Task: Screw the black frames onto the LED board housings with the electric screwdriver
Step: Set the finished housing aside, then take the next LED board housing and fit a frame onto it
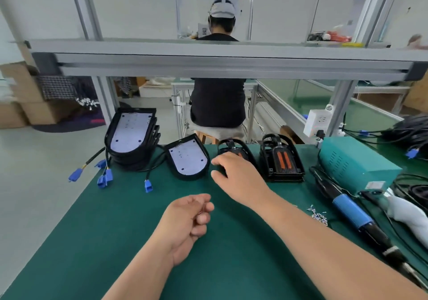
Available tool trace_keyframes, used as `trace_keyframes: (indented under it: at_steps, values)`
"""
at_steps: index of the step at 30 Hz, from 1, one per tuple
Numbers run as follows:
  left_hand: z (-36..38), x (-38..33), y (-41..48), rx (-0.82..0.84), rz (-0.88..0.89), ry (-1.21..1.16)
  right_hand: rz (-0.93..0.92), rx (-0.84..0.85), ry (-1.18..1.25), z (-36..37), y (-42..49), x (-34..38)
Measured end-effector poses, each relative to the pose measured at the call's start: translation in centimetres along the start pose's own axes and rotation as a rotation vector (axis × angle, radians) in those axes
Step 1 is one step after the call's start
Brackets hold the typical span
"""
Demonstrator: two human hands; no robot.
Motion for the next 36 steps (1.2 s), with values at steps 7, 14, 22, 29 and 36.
trace_keyframes:
  at_steps: [7,14,22,29,36]
  values:
    - [-1.8,-1.7,0.4,-0.181,0.151,-0.042,-0.168,0.144,-0.380,5.3,4.6,3.3]
    - [-3.9,-2.8,0.8,-0.343,0.278,0.014,-0.332,0.152,-0.365,4.5,-1.2,4.7]
    - [-4.6,-4.3,0.5,-0.390,0.385,0.582,-0.465,0.114,-0.278,2.1,-9.7,5.7]
    - [-4.9,-4.6,0.6,-0.347,0.314,0.998,-0.476,0.107,-0.328,1.0,-13.4,7.1]
    - [-4.6,-4.6,0.3,-0.300,0.309,1.040,-0.047,-0.102,0.311,-3.4,-12.2,3.0]
Point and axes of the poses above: each hand's wrist, its own y-axis towards the middle knuckle, its own z-axis out of the palm, x = y × z, the point moved 6 cm from there along y, towards the middle knuckle, and after that the axes turned 5 degrees about z, right-handed, at the moved point
